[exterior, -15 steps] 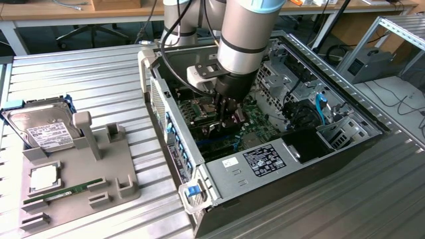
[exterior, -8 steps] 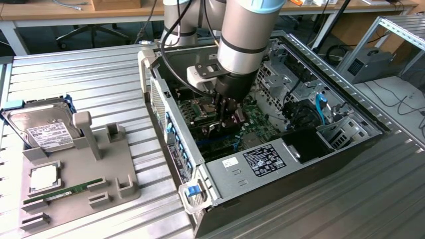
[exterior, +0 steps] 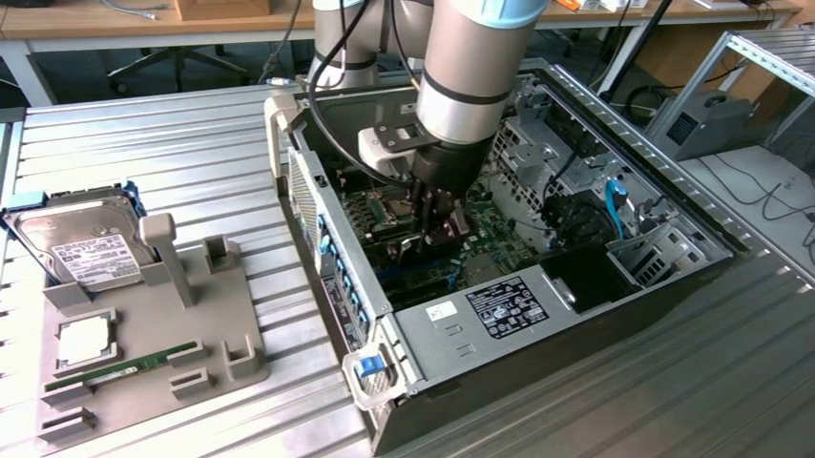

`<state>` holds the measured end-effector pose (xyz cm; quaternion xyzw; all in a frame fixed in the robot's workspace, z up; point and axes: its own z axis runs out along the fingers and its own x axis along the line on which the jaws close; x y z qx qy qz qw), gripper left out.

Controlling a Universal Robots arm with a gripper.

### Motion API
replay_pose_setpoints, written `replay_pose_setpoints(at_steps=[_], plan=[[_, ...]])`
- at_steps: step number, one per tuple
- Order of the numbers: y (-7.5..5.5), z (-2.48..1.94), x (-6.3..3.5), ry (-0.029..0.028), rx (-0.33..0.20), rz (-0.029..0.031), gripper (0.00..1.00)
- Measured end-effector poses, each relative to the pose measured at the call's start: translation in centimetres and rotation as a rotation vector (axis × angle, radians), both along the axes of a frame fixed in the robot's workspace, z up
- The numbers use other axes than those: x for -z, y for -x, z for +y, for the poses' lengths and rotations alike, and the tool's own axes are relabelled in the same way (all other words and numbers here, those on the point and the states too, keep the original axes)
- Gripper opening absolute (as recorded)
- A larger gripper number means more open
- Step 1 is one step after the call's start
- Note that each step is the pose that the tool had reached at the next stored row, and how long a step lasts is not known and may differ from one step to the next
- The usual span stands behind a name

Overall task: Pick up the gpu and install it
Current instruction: 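Insert the gpu into the slot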

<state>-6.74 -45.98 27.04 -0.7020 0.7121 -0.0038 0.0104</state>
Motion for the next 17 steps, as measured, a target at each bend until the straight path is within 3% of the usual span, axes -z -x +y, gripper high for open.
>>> replay_pose_setpoints(at_steps=[17], plan=[[0.00,0.00,0.16,0.0000,0.000,0.0000,0.27]])
